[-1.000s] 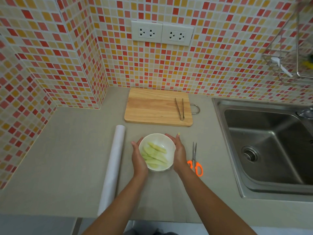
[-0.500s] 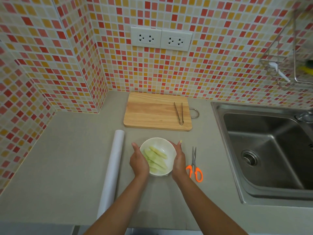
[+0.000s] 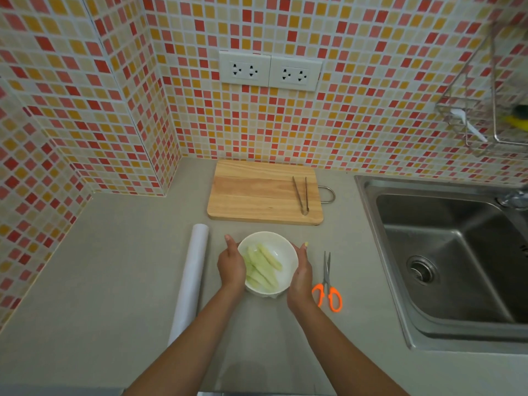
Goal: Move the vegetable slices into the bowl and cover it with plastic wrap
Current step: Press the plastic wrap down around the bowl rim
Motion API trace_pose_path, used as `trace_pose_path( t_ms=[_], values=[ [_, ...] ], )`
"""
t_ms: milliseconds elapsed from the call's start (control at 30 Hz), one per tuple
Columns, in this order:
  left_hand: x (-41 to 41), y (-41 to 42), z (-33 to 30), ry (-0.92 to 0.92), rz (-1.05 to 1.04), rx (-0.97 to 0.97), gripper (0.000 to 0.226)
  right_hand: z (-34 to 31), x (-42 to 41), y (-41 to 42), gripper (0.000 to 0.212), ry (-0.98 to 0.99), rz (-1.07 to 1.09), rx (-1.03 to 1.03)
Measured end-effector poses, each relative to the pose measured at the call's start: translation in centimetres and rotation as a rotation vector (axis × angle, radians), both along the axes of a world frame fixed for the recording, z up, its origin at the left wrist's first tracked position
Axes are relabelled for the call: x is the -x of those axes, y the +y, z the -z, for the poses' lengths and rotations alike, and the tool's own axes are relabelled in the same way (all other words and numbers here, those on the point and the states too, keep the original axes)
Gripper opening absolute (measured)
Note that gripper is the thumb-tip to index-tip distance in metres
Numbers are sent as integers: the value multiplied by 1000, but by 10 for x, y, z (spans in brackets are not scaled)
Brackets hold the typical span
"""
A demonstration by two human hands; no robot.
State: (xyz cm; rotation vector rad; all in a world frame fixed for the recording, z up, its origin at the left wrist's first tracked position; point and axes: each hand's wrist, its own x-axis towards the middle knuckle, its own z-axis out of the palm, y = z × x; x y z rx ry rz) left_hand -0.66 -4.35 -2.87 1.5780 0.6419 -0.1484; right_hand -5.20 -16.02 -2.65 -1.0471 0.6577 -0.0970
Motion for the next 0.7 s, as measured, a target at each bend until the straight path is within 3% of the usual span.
trace_pose_path(
  t_ms=[167,333,433,567,700],
  values=[
    [-16,8,1,-146,107,-95,66,3,3,5,54,67,74,90],
    [-20,18,-13,-177,-44,80,74,-2,-6,-12,54,88,146,219],
    [9,11,-12,-272,-200,108,67,-8,-20,-22,56,3,3,163],
    [54,-23,2,-274,-164,118,51,-8,-26,-20,53,1,-228,105],
    [46,-28,7,-290,-163,68,48,-1,-20,-14,47,-10,-204,168]
  ],
)
